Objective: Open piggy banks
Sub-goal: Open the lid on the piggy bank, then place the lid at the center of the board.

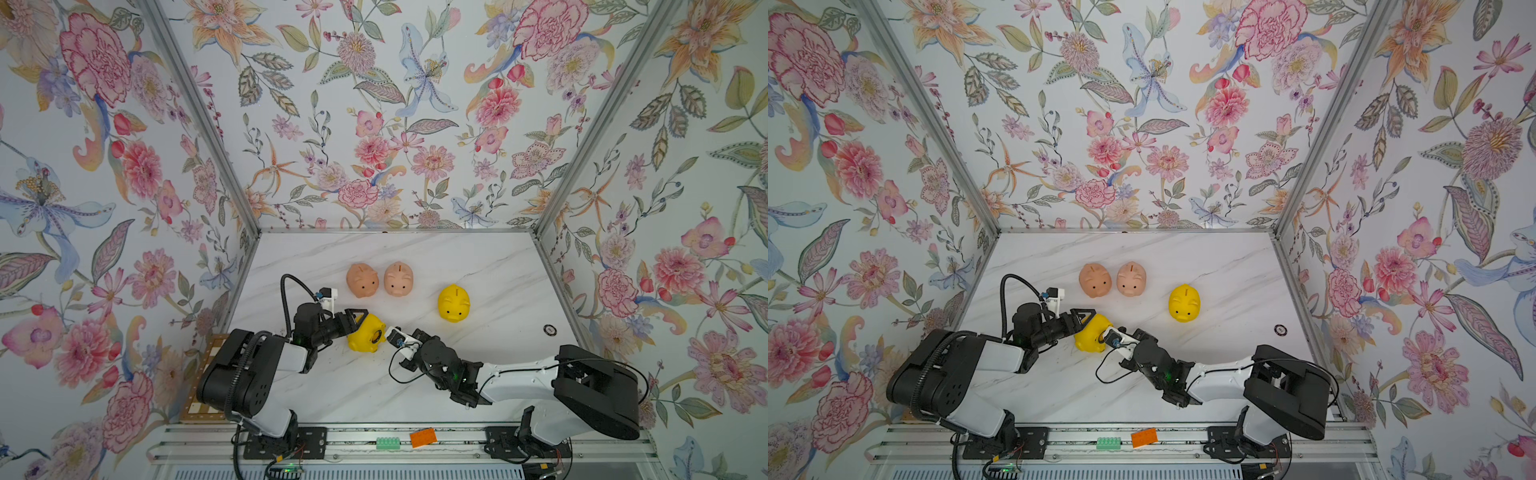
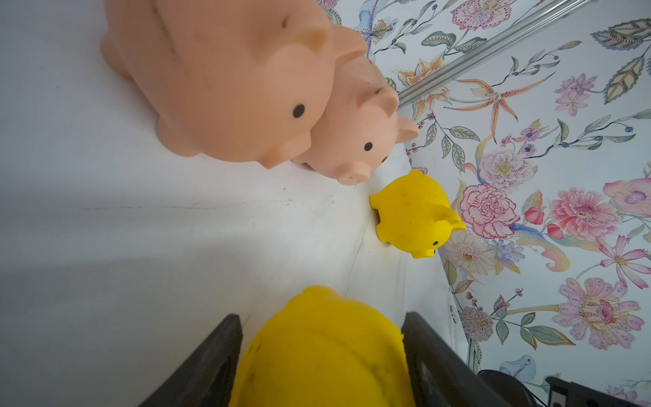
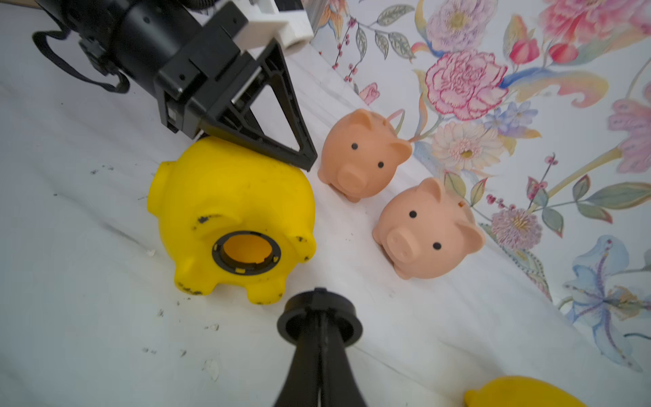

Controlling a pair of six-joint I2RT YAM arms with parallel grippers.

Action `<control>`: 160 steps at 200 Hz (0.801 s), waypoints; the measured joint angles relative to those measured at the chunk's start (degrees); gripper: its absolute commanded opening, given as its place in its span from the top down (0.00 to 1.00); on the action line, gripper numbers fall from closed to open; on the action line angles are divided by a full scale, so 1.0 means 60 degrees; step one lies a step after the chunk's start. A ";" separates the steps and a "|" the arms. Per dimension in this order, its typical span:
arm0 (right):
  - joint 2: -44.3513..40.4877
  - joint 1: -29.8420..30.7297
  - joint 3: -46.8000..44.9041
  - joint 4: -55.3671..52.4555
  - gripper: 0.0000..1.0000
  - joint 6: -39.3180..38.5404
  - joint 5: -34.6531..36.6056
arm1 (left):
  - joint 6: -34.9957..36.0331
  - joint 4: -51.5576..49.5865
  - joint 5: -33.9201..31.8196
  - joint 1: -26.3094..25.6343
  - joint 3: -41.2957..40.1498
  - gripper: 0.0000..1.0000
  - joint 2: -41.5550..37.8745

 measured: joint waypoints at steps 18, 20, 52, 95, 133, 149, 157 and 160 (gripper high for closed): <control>-0.0124 -0.0444 0.0532 -0.1534 1.00 0.0860 -0.0667 | 0.0000 -0.0025 -0.0004 0.0000 -0.0007 0.26 -0.0044; -0.0124 -0.0492 0.0612 -0.1687 1.00 0.0943 -0.0729 | 0.0000 -0.0036 -0.0004 0.0000 -0.0007 0.26 -0.0047; -0.0124 -0.1126 0.1818 -0.4047 1.00 0.2426 -0.1683 | 0.0000 -0.0047 -0.0007 0.0000 -0.0044 0.25 -0.0098; 0.0576 -0.1982 0.3555 -0.6827 1.00 0.4131 -0.2630 | 0.0004 -0.0040 -0.0007 0.0000 -0.0044 0.25 -0.0102; 0.1763 -0.2492 0.4783 -0.8655 1.00 0.4940 -0.3042 | 0.0004 -0.0040 -0.0004 0.0000 -0.0044 0.26 -0.0102; 0.2164 -0.2557 0.5158 -0.9267 1.00 0.5111 -0.3151 | 0.0004 -0.0036 -0.0007 0.0000 -0.0044 0.25 -0.0102; 0.2353 -0.2572 0.5329 -0.9511 1.00 0.5187 -0.3191 | 0.0004 -0.0036 -0.0007 0.0000 -0.0047 0.26 -0.0102; 0.2412 -0.2583 0.5380 -0.9592 1.00 0.5213 -0.3217 | 0.0004 -0.0036 -0.0007 0.0000 -0.0047 0.26 -0.0102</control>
